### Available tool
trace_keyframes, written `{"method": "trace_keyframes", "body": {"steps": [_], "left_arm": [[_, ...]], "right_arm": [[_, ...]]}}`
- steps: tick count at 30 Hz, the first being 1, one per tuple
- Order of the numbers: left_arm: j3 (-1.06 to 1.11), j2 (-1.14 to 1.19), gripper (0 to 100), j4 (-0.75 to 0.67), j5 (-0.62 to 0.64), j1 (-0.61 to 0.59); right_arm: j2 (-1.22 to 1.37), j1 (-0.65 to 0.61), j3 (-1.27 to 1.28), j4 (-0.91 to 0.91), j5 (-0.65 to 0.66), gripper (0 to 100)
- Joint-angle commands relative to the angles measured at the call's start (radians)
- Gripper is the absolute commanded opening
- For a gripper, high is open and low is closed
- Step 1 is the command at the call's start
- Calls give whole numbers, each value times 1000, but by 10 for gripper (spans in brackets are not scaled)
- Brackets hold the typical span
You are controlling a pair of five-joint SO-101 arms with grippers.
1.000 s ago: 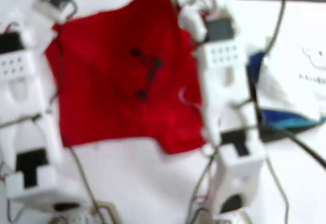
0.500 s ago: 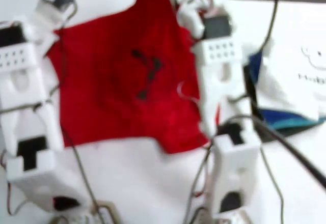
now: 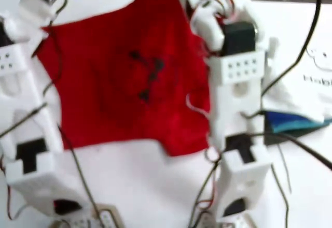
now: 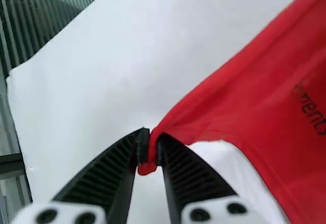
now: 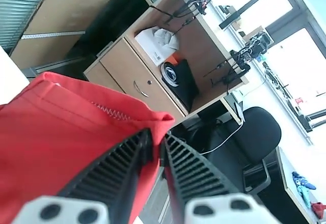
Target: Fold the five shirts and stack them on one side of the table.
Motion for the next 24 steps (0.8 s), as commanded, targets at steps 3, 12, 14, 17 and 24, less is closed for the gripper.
{"method": "trace_keyframes", "body": {"steps": [3,12,14,17,24], "left_arm": [[120,-6,23,8,-25,8],[315,-17,24,98,-140,17],[332,-17,24,143,-170,18],[371,-17,24,172,-198,12],[521,-18,24,172,-201,12]], "right_arm": [[41,24,44,31,0,21],[65,33,41,479,-2,21],[65,33,41,567,-2,21],[65,35,41,641,-3,21],[-67,58,184,645,-80,21]]}}
